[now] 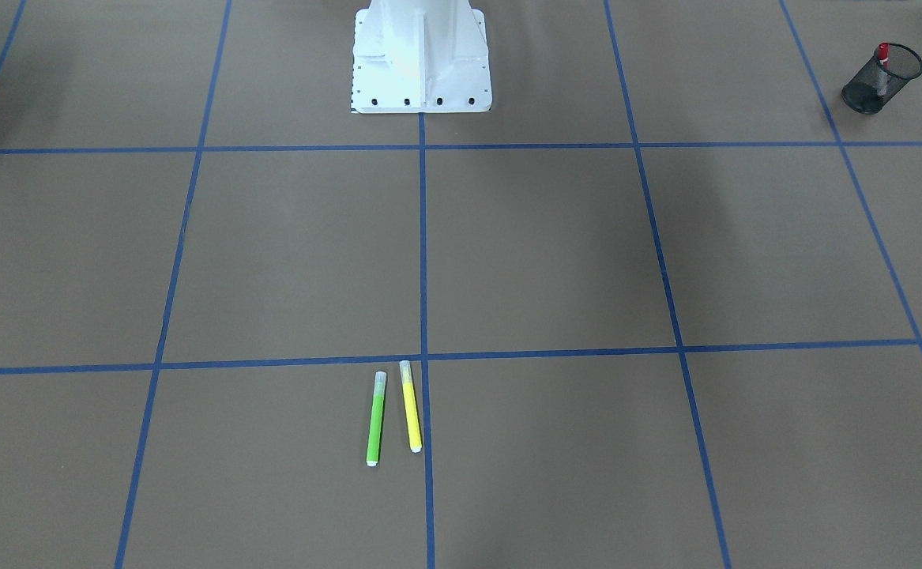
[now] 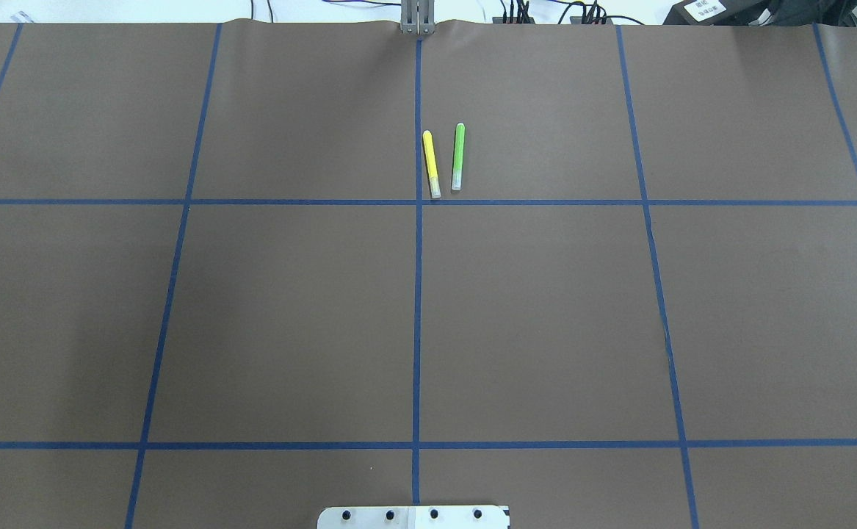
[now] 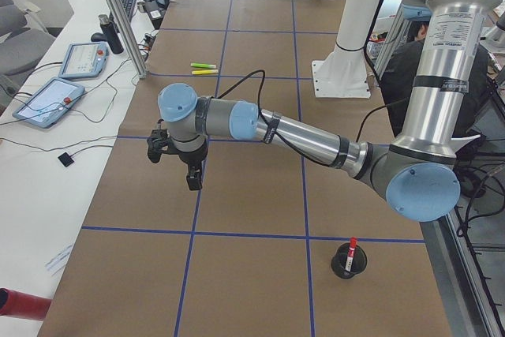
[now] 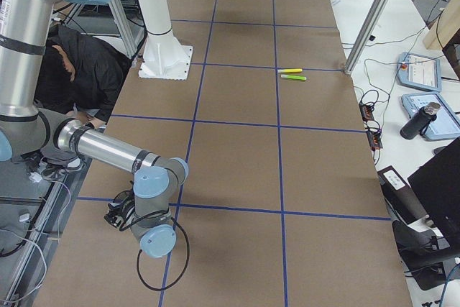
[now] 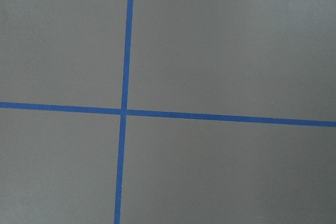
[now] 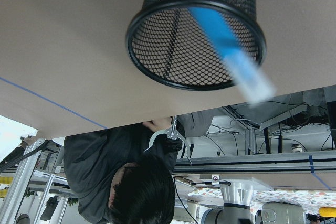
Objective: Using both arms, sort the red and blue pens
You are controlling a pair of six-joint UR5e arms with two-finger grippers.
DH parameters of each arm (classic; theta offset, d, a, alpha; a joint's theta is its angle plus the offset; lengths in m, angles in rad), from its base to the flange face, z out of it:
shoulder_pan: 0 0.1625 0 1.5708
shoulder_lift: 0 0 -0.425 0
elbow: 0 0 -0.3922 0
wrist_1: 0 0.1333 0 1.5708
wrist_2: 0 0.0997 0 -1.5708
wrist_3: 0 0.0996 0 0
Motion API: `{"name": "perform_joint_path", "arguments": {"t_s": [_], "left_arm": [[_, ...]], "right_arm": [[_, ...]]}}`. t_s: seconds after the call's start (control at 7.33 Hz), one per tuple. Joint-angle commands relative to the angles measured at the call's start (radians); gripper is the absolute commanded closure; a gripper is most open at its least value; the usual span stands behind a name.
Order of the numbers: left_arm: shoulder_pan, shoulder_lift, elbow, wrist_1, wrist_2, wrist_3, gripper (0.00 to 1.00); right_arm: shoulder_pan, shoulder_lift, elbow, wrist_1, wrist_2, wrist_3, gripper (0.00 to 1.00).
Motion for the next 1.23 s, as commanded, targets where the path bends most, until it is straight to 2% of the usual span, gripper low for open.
{"name": "perform_joint_path", "arguments": {"t_s": [0.0, 0.27, 0.55, 0.68, 0.82, 0.95, 1.09], "left_arm": [[-0.002, 0.009, -0.001, 0.000, 0.031, 0.001, 0.00], [-0.002, 0.009, -0.006, 0.001, 0.045, -0.011, 0.00], [0.000, 0.008, 0.003, -0.003, 0.042, -0.011, 0.00], [0.003, 0.005, 0.005, -0.007, 0.042, -0.008, 0.00], [0.000, 0.014, 0.008, -0.007, 0.041, -0.006, 0.00], [0.000, 0.079, 0.008, -0.052, 0.044, 0.004, 0.00], [0.000, 0.166, 0.009, -0.177, 0.044, 0.010, 0.00]], "right_arm": [[0.048, 0.073, 0.005, 0.162, -0.004, 0.160, 0.00], [0.064, 0.087, 0.028, 0.476, -0.004, 0.403, 0.00], [0.068, 0.088, 0.027, 0.819, 0.000, 0.569, 0.00], [0.068, 0.088, 0.024, 0.988, 0.008, 0.588, 0.00], [0.068, 0.096, 0.024, 1.100, 0.020, 0.588, 0.00], [0.068, 0.105, 0.031, 1.212, 0.022, 0.590, 0.00], [0.067, 0.108, 0.041, 1.283, 0.022, 0.590, 0.00]]}}
